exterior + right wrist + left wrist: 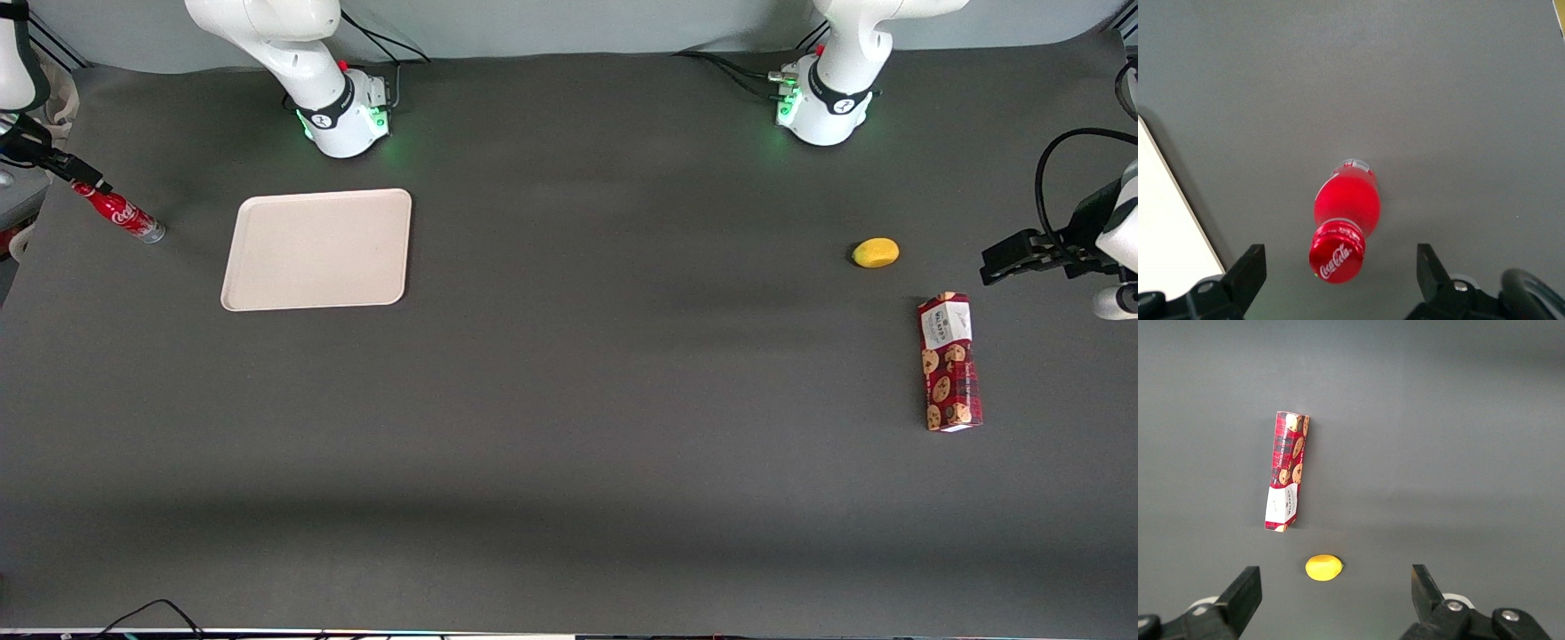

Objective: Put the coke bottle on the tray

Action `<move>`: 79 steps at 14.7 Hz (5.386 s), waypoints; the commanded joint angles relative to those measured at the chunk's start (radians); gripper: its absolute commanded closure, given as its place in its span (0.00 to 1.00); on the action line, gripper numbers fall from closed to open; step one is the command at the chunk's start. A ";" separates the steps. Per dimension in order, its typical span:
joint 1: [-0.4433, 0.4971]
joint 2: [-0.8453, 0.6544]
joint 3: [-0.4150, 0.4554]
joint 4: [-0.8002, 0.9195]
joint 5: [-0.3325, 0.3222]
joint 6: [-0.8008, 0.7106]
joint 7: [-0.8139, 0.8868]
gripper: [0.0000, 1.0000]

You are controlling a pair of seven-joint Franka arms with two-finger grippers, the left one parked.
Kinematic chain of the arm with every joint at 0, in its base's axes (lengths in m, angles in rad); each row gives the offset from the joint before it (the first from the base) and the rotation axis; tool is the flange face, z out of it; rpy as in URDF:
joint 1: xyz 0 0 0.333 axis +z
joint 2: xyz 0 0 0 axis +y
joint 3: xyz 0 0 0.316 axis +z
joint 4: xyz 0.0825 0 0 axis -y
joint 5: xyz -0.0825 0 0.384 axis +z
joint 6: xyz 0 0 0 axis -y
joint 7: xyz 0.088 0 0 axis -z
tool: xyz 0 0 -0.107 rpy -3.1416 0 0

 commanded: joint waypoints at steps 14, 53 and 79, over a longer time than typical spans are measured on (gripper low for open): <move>0.000 0.084 -0.001 0.032 0.149 0.008 -0.061 0.01; -0.005 -0.186 0.763 0.091 0.135 -0.317 0.736 1.00; -0.008 -0.013 0.783 0.032 0.063 -0.175 0.738 0.00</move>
